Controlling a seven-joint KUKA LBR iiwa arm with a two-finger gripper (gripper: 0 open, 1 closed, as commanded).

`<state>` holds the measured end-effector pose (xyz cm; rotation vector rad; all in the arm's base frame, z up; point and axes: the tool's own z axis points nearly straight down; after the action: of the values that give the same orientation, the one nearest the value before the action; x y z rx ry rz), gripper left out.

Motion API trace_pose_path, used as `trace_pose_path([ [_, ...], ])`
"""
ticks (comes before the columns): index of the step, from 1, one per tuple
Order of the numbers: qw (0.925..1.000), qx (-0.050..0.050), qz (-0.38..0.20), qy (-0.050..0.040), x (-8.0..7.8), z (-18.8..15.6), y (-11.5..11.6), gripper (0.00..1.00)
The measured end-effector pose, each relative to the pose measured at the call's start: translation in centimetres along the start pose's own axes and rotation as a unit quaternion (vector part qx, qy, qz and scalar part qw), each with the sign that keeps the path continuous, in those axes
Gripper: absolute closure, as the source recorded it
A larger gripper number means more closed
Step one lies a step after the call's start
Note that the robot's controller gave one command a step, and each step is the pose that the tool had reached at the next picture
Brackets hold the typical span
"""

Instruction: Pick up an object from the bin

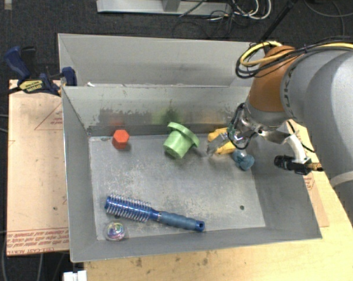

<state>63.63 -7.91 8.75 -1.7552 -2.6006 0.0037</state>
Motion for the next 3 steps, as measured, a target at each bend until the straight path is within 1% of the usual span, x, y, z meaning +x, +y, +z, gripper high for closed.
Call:
trace_pose_path([
  [1,0.9999,-0.004,-0.014,-0.0009,-3.3,1.79,0.13,0.0],
  [2,1.0,-0.003,-0.002,-0.0015,-3.0,1.57,0.53,0.0],
  [3,1.0,-0.002,-0.003,-0.0016,-2.97,1.6,0.52,1.0],
])
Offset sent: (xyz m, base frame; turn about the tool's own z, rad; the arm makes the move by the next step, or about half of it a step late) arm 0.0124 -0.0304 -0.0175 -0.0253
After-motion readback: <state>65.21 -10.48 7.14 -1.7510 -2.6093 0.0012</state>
